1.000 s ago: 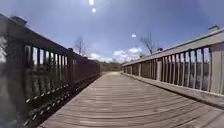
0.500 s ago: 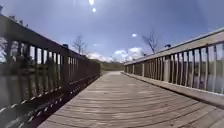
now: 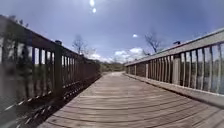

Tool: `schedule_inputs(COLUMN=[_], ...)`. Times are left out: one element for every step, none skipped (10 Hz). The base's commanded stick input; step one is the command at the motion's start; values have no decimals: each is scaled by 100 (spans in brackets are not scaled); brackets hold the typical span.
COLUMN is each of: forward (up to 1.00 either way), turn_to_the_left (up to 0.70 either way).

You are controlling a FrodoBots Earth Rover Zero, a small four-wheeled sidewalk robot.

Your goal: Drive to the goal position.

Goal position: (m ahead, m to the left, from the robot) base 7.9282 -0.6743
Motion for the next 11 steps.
schedule_inputs(forward=[70, 70, 70, 70, 70, 70, 70, 70, 70, 70, 70], turn_to_the_left=[0, 0, 0, 0, 0, 0, 0, 0, 0, 0, 0])
